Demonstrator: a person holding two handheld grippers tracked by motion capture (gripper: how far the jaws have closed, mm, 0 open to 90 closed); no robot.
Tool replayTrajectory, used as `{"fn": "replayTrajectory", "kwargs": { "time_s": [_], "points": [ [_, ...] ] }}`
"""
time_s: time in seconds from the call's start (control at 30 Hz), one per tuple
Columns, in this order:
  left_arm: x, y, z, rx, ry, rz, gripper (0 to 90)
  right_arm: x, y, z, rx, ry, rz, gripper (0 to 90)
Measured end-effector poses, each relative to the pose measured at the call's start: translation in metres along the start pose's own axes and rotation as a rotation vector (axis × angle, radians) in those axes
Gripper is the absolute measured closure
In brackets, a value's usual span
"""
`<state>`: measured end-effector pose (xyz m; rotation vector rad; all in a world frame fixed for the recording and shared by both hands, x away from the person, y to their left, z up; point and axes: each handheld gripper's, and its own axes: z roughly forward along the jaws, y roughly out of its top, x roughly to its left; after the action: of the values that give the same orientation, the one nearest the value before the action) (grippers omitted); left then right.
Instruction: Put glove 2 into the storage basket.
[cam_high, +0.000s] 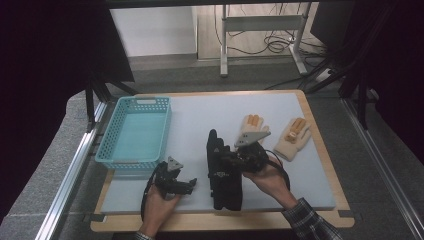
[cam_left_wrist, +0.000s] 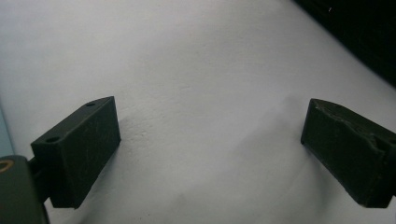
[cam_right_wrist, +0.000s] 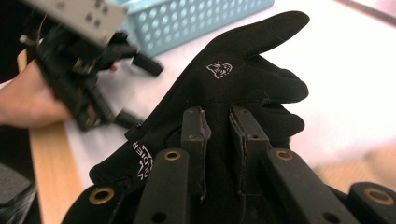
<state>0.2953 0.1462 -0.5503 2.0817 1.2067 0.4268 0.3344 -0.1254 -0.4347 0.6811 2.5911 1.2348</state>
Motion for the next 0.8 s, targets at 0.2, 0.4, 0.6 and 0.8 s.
{"fn": "replayTrajectory", "kwargs": {
  "time_s": [0.2,0.4,0.6,0.8],
  "points": [
    [-0.001,0.000,0.000,-0.009,0.002,-0.009,4.9,0.007,-0.030,0.006,0.009,0.001,0.032,75.8],
    [0.000,0.000,0.000,-0.005,0.002,-0.004,4.9,0.015,-0.055,0.018,0.021,0.001,0.046,69.5],
    [0.000,0.000,0.000,-0.005,0.003,-0.003,4.9,0.013,-0.054,0.005,0.009,-0.046,0.043,52.3],
    [0.000,0.000,0.000,-0.007,0.002,-0.005,4.9,-0.014,-0.046,0.008,-0.006,-0.087,0.088,56.3]
  ]
}}
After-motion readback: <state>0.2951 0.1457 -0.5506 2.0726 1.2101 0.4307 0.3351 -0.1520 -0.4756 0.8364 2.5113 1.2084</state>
